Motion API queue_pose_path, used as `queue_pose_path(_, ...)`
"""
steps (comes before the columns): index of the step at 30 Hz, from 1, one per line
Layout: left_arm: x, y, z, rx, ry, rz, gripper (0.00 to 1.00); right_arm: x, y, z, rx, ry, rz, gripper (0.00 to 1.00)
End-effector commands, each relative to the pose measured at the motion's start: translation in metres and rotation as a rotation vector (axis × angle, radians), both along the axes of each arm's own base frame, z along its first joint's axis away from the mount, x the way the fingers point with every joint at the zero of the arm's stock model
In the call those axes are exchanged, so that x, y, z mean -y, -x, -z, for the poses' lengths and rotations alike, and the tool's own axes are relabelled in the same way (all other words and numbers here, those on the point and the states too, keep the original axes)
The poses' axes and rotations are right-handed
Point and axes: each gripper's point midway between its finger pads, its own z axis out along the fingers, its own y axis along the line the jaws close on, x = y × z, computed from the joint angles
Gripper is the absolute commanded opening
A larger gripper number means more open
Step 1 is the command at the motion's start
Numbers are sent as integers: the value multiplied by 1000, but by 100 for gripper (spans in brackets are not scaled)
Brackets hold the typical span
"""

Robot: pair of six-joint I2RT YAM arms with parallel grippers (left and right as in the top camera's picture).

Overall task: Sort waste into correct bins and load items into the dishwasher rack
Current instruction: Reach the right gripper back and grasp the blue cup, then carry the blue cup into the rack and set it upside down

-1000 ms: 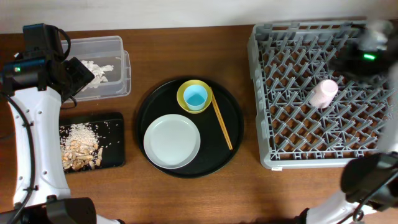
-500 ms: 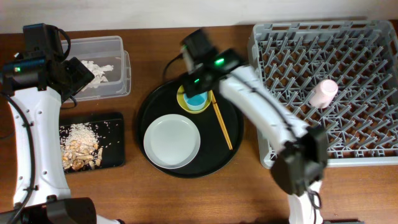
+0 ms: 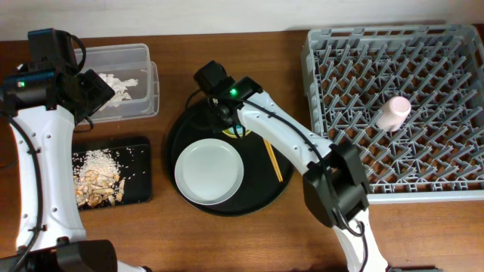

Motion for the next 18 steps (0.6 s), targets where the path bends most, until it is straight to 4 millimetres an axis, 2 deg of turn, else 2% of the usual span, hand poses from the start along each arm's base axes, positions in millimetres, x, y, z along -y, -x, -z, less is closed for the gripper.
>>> queue_pose_path(1, -3, 2, -8, 22, -11, -15, 99, -1, 5, 18, -21, 37, 15, 32)
queue_pose_path(4, -4, 2, -8, 22, -11, -15, 99, -6, 6, 14, -12, 25, 15, 30)
queue_pose_path(7, -3, 2, -8, 22, -11, -15, 99, -8, 7, 6, -10, 24, 10, 13)
queue_pose_path(8, -3, 2, -8, 22, -11, -15, 100, -8, 6, 1, -7, 21, 10, 9)
queue_pose_path(11, -3, 2, -8, 22, -11, -15, 99, -11, 2, -26, 14, 4, 11, 6)
queue_pose_path(14, -3, 2, -8, 22, -11, -15, 99, -2, -6, -77, 56, -15, 35, 4)
queue_pose_path(16, -3, 2, -8, 22, -11, -15, 99, 19, -13, -113, 100, 0, 76, 4)
queue_pose_path(18, -3, 2, -8, 22, -11, -15, 99, 48, -21, -148, 146, 13, 133, 4)
